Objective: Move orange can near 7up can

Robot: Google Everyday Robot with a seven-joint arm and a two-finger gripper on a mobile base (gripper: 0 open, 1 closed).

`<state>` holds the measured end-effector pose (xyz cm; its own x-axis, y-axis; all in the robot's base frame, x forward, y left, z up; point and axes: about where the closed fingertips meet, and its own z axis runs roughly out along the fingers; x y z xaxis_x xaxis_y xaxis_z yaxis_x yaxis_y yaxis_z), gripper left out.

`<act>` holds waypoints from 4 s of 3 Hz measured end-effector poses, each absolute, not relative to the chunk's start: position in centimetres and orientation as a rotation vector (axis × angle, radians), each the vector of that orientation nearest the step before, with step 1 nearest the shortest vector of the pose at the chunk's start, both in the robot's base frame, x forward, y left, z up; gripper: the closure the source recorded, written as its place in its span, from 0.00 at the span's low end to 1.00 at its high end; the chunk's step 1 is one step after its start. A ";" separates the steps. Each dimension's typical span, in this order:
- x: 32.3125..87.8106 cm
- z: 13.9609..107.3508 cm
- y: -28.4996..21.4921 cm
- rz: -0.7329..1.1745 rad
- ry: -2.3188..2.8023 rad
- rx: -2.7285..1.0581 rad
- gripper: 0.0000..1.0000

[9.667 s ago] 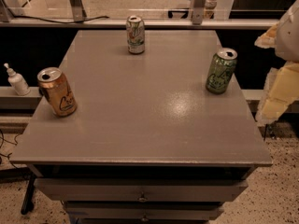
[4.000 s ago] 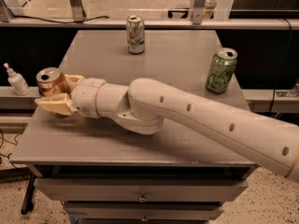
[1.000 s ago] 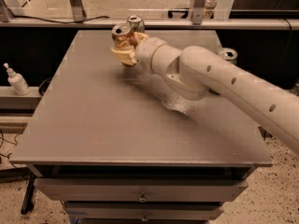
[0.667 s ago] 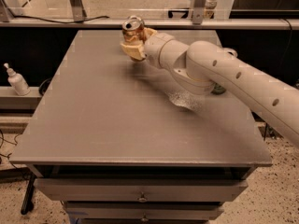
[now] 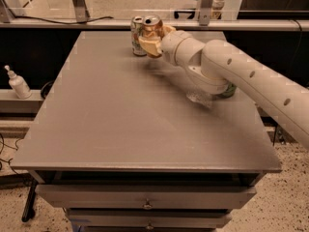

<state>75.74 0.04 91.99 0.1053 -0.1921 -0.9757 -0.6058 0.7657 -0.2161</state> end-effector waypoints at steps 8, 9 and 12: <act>75.2 90.6 -1.4 0.385 1.536 -0.652 0.00; 73.0 92.4 -4.0 0.336 1.525 -0.677 0.00; 65.7 98.5 -7.9 0.260 1.476 -0.720 0.00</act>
Offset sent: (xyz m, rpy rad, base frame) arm 0.0252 0.0130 -0.0292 0.1096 0.0847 0.0002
